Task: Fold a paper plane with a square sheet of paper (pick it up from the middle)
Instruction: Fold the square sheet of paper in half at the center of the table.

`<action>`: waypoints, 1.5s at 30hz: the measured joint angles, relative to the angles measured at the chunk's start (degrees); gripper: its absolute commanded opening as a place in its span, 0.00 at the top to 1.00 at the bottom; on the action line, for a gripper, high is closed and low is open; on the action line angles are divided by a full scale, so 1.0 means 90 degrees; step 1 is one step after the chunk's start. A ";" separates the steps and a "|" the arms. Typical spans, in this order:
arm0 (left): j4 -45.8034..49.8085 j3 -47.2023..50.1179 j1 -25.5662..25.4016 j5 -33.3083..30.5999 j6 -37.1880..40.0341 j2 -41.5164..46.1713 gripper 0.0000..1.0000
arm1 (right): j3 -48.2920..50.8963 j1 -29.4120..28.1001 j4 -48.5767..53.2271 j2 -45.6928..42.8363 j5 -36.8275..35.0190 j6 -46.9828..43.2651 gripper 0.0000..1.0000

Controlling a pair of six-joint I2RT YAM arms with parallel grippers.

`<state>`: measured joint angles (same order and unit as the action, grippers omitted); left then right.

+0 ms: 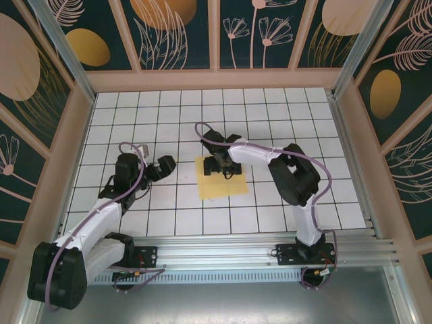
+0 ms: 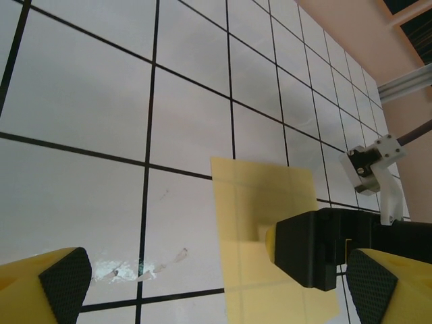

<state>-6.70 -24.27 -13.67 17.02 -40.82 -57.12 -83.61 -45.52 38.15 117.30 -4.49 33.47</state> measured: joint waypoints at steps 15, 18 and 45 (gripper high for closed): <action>-0.0736 0.0107 0.0000 0.0053 0.0029 -0.0223 0.01 | -0.0384 0.0000 0.0148 0.0313 0.0143 -0.0522 0.06; -0.0760 0.0199 0.0000 0.0046 0.0027 -0.0112 0.01 | -0.0389 0.0000 0.0153 0.0325 0.0158 -0.0571 0.07; -0.1122 0.0806 0.0000 -0.0561 -0.0100 0.0760 0.01 | -0.0525 -0.0155 0.0338 0.0471 -0.0177 -0.0517 0.07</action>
<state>-16.80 -17.02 -13.67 11.97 -41.71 -50.28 -88.33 -46.92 41.19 121.54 -6.09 28.82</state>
